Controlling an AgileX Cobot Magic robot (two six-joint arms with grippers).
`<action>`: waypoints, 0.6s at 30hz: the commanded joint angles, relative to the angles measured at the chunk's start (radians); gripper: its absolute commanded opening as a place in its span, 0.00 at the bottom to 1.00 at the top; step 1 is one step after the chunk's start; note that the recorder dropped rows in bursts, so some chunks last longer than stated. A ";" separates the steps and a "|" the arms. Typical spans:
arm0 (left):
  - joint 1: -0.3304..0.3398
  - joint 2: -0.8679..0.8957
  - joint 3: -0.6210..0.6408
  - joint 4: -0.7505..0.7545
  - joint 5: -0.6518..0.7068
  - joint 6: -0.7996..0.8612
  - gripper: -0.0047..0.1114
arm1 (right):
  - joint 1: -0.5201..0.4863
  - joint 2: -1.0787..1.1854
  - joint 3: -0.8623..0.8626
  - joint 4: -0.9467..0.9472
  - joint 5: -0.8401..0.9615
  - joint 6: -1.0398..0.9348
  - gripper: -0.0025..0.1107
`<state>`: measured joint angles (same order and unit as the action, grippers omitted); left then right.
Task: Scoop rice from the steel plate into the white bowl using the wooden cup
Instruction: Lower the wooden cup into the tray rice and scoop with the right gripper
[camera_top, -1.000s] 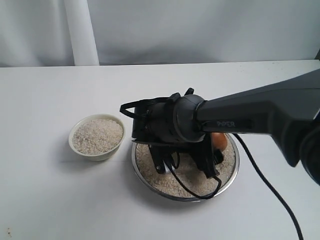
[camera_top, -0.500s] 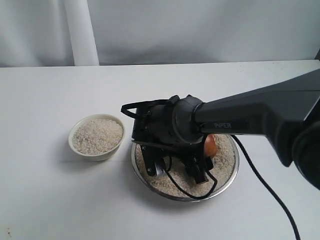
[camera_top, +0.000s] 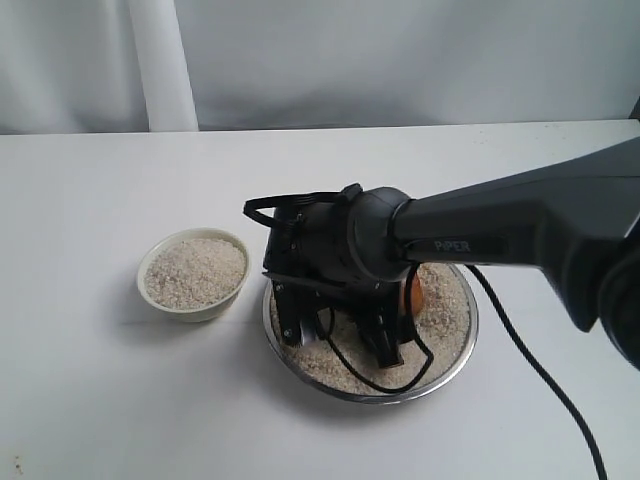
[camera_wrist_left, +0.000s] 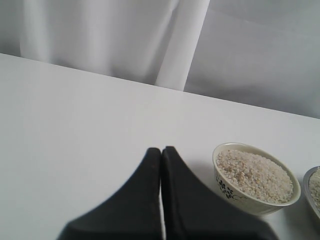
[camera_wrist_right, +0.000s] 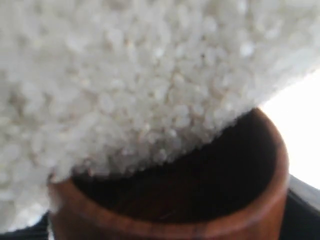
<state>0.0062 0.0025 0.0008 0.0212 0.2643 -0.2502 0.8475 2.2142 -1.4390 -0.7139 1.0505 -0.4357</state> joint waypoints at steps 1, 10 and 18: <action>-0.006 -0.003 -0.001 -0.003 0.001 -0.003 0.04 | 0.001 0.024 0.006 0.141 -0.154 0.031 0.02; -0.006 -0.003 -0.001 -0.003 0.001 -0.003 0.04 | -0.020 0.024 0.006 0.192 -0.230 0.074 0.02; -0.006 -0.003 -0.001 -0.003 0.001 -0.003 0.04 | -0.066 0.022 0.006 0.239 -0.261 0.106 0.02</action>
<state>0.0062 0.0025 0.0008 0.0212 0.2643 -0.2502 0.7961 2.1900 -1.4496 -0.5671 0.8812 -0.3628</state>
